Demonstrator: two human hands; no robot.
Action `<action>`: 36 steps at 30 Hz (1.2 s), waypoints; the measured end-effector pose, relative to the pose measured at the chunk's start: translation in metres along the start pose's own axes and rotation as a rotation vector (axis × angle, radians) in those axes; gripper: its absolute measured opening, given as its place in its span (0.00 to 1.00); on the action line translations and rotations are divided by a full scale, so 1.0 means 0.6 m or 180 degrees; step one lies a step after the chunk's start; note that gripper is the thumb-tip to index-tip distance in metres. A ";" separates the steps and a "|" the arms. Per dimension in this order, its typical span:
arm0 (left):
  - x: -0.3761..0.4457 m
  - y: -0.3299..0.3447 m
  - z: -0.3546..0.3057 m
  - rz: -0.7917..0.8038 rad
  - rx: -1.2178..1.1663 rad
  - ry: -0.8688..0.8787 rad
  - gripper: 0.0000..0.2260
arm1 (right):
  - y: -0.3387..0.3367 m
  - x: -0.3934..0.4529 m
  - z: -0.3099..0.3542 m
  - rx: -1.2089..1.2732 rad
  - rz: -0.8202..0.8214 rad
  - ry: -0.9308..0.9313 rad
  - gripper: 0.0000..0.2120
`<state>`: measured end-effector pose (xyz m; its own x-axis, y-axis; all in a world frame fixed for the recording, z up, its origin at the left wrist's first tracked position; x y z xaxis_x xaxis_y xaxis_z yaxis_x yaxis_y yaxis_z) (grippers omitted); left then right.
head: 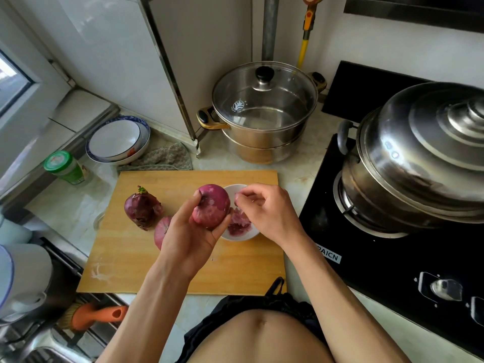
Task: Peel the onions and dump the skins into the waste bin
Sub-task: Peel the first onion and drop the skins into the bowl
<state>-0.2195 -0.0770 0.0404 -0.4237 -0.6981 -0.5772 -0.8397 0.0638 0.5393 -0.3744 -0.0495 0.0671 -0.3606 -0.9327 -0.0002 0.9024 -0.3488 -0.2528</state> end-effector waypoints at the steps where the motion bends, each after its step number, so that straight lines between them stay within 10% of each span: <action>1: 0.001 0.002 -0.002 0.0050 0.0052 0.0055 0.16 | 0.002 -0.002 0.008 0.0126 0.0063 -0.0021 0.06; 11: 0.009 -0.007 -0.013 0.0109 0.0640 0.0454 0.21 | 0.004 -0.001 0.012 0.0593 0.0203 0.0093 0.07; 16: 0.004 -0.007 -0.020 0.0091 0.0749 0.0665 0.40 | 0.005 -0.001 0.011 0.0732 0.0288 0.0143 0.09; 20: 0.000 -0.008 -0.019 0.0021 0.0708 0.0734 0.26 | 0.001 0.003 0.006 0.0810 0.0195 0.0146 0.08; 36: -0.011 -0.008 -0.033 -0.0510 0.1293 0.1383 0.30 | 0.014 0.001 0.002 0.0793 0.0151 0.0241 0.10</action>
<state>-0.2060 -0.0871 0.0538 -0.1761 -0.9428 -0.2830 -0.9800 0.1409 0.1403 -0.3669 -0.0528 0.0662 -0.3245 -0.9424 -0.0811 0.9456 -0.3252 -0.0047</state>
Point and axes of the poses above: each hand's wrist, its own x-axis towards the middle knuckle, its own y-axis out of the palm, z = x × y, the point moved 7 cm from there along x, towards the middle knuckle, and after that the axes turned 10 degrees about x, right-handed, at the moved point
